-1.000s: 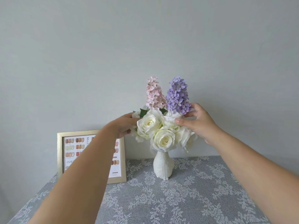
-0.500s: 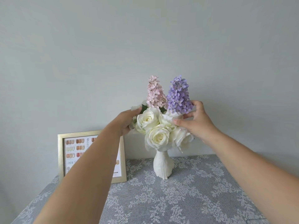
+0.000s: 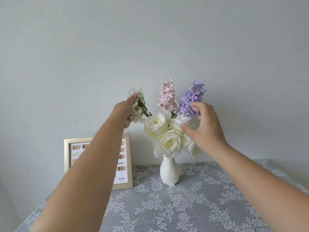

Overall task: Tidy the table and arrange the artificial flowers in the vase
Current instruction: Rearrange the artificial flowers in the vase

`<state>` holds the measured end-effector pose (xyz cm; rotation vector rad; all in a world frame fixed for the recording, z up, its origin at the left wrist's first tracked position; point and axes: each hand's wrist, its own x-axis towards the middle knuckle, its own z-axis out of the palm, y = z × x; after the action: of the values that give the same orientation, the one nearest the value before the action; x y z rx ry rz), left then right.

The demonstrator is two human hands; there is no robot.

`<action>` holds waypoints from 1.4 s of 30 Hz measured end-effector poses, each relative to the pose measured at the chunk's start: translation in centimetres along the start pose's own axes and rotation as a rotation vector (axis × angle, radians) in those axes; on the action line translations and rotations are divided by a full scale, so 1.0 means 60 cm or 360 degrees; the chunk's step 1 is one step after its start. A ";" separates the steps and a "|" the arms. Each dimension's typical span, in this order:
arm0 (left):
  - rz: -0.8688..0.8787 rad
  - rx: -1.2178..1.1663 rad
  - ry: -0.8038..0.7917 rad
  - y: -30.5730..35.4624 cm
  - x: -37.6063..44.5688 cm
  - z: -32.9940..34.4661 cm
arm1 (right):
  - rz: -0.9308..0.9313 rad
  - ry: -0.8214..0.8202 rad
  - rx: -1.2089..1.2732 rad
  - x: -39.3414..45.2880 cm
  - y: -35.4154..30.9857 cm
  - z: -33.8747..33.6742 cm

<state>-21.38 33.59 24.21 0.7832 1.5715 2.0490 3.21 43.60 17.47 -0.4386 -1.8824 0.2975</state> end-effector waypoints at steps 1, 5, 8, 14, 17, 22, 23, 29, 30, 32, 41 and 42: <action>0.0019 -0.0011 -0.0003 0.005 -0.002 0.000 | -0.0104 -0.0012 -0.0070 0.000 -0.013 0.000; 0.0140 -0.0147 0.0017 0.032 -0.021 -0.005 | -0.0329 -0.0040 -0.0226 0.003 -0.057 0.013; 0.0299 -0.0407 0.0020 0.066 -0.042 -0.019 | -0.0347 -0.0189 -0.0193 0.012 -0.075 0.025; 0.0567 -0.0583 0.0026 0.139 -0.131 -0.031 | -0.0222 -0.0186 0.0229 0.063 -0.120 0.038; 0.0686 -0.0536 -0.0078 0.166 -0.182 -0.015 | -0.0146 -0.0188 0.0309 0.103 -0.152 0.043; 0.0812 -0.0608 -0.0261 0.189 -0.254 0.025 | -0.0058 -0.0237 0.0435 0.147 -0.198 0.040; 0.0849 -0.0607 -0.0316 0.190 -0.263 0.032 | -0.0087 -0.0196 0.0445 0.154 -0.207 0.033; 0.0963 -0.0546 -0.0393 0.173 -0.278 0.016 | 0.0127 -0.0118 0.0715 0.176 -0.195 -0.026; 0.0934 -0.0515 -0.0338 0.161 -0.277 0.009 | 0.0188 -0.0106 0.0802 0.175 -0.186 -0.039; 0.0849 -0.0392 -0.0214 0.121 -0.271 -0.001 | 0.0179 -0.0057 0.0871 0.171 -0.166 -0.066; 0.1090 0.1750 0.0132 -0.168 -0.235 0.027 | 0.0198 -0.0172 0.0998 0.119 -0.125 -0.086; 0.1125 0.1852 0.0177 -0.181 -0.234 0.036 | 0.0207 -0.0176 0.0999 0.113 -0.124 -0.083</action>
<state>-9.46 28.82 11.74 1.8317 2.8608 1.3425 4.66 39.83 27.96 -0.1143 -1.7527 0.9797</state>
